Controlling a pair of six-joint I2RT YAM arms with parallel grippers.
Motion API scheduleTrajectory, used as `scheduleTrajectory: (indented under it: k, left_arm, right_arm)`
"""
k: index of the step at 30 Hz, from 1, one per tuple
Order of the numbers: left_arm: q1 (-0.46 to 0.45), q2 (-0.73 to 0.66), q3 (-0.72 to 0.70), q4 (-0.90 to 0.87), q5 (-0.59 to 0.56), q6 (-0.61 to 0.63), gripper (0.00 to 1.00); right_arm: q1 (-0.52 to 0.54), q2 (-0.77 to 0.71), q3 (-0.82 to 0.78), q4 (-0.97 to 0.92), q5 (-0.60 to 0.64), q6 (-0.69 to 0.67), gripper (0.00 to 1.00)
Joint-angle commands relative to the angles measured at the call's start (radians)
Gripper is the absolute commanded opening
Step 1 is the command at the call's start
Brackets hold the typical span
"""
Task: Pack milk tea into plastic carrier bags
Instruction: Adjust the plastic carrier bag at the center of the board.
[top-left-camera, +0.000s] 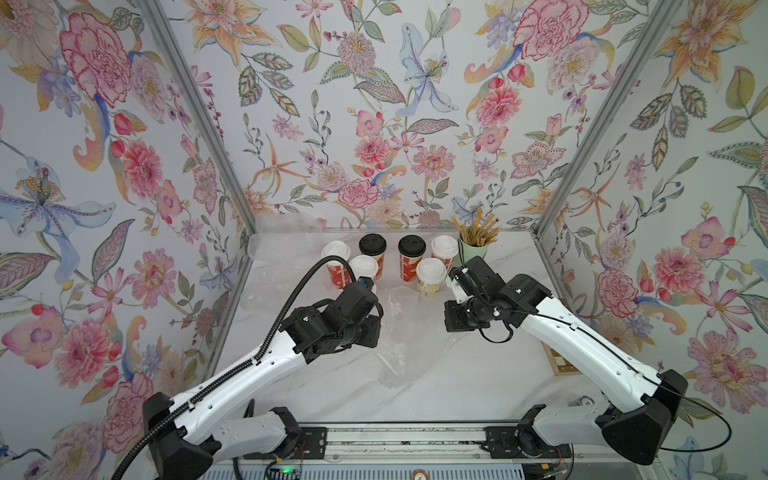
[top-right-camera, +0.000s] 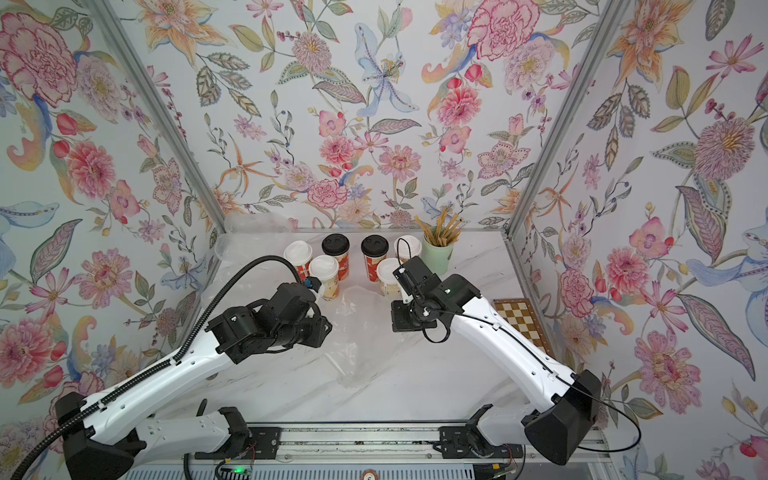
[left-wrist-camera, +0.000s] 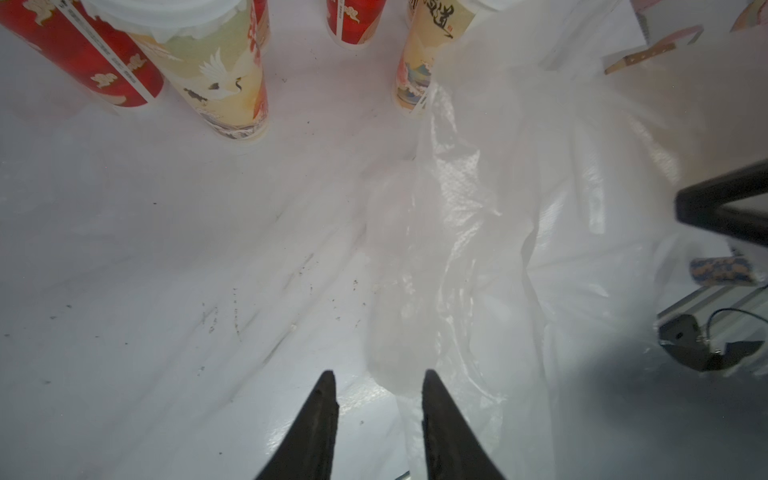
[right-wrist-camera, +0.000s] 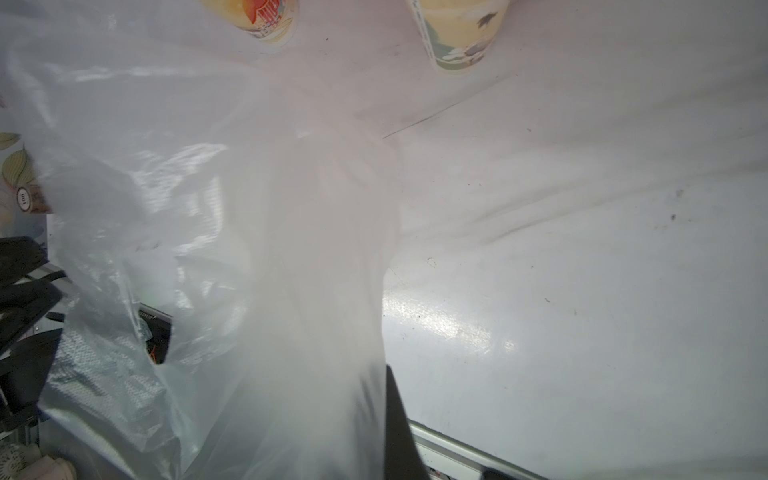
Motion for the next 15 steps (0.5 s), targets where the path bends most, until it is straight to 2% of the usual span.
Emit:
scheduleTrajectory:
  k: [1, 6, 8, 11, 15]
  left_arm:
    - [0.025, -0.018, -0.040, 0.201, 0.101, -0.036, 0.51]
    - [0.071, 0.009, -0.036, 0.276, 0.127, 0.004, 0.67]
    - [0.106, 0.023, -0.047, 0.325, 0.185, 0.016, 0.72]
    - [0.155, 0.039, -0.081, 0.438, 0.290, 0.010, 0.73]
    - [0.171, 0.072, -0.076, 0.532, 0.381, 0.022, 0.64]
  right_arm:
    - [0.007, 0.014, -0.004, 0.066, -0.072, -0.059, 0.00]
    - [0.007, 0.018, -0.013, 0.105, -0.111, -0.083, 0.00]
    - [0.007, 0.020, -0.015, 0.116, -0.123, -0.090, 0.00]
    - [0.007, 0.022, -0.016, 0.124, -0.129, -0.093, 0.00]
    - [0.007, 0.024, -0.007, 0.128, -0.128, -0.094, 0.00]
